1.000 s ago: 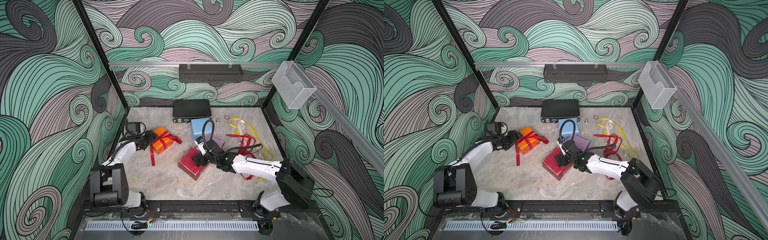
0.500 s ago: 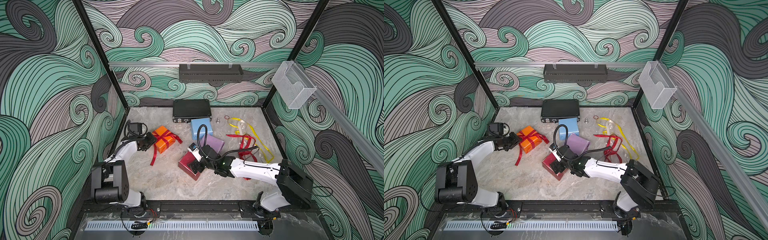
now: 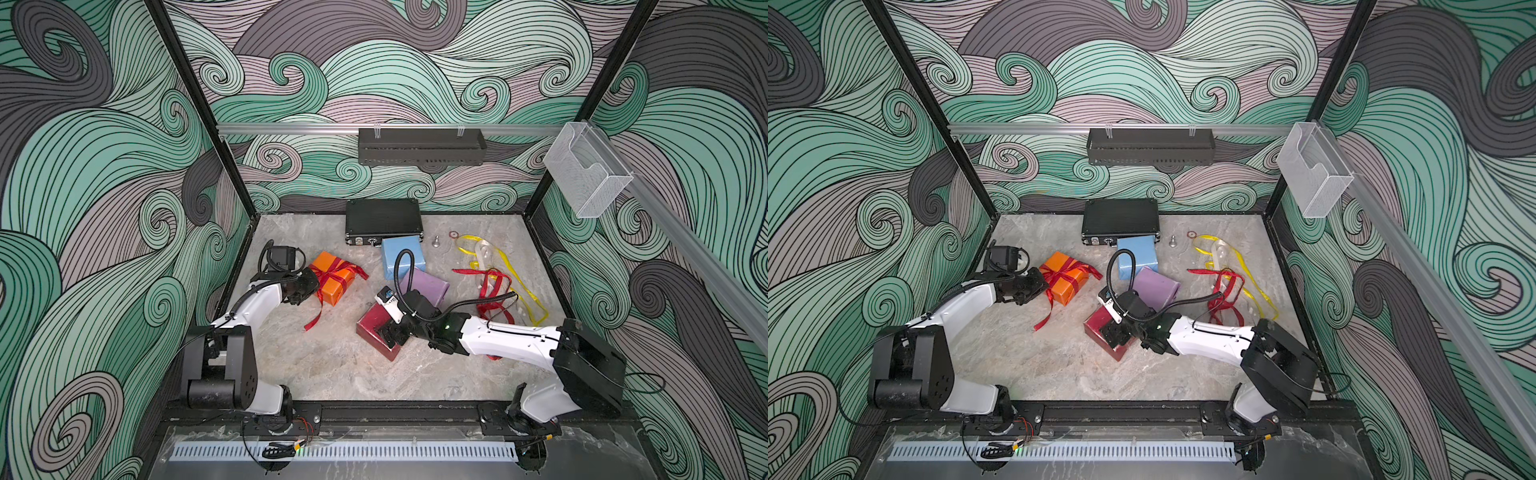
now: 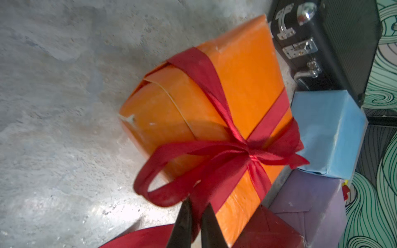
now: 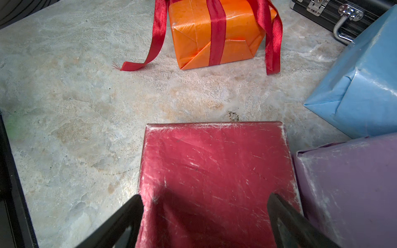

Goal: Untie the ribbon bows on the gift boxes
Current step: Move the gift box to the center of the board.

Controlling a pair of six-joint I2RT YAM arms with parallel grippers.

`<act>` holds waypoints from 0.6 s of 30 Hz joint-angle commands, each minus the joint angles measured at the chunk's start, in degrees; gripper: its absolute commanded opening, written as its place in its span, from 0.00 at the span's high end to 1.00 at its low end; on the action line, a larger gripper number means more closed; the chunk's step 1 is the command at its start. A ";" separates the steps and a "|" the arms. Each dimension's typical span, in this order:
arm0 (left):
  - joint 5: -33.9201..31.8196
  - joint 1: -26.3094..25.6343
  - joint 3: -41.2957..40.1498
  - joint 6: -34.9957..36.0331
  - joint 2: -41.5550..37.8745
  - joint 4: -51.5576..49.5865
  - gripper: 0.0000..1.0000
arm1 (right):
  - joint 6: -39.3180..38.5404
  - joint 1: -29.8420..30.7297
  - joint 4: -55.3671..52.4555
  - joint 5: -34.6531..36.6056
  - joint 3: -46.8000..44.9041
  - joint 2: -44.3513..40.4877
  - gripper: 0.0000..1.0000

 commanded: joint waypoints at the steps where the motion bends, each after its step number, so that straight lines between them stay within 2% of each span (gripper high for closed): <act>1: -2.24 -3.12 2.17 0.33 -2.46 -2.88 0.89 | -0.87 0.14 0.03 0.58 1.84 0.78 0.09; 9: -7.95 -11.88 3.32 1.32 -4.14 -6.57 1.00 | -0.45 0.17 -0.24 1.84 2.11 1.42 0.09; 18: -10.41 -19.31 4.89 1.38 -6.90 -9.39 1.00 | 0.87 0.11 0.36 5.72 1.75 1.52 0.09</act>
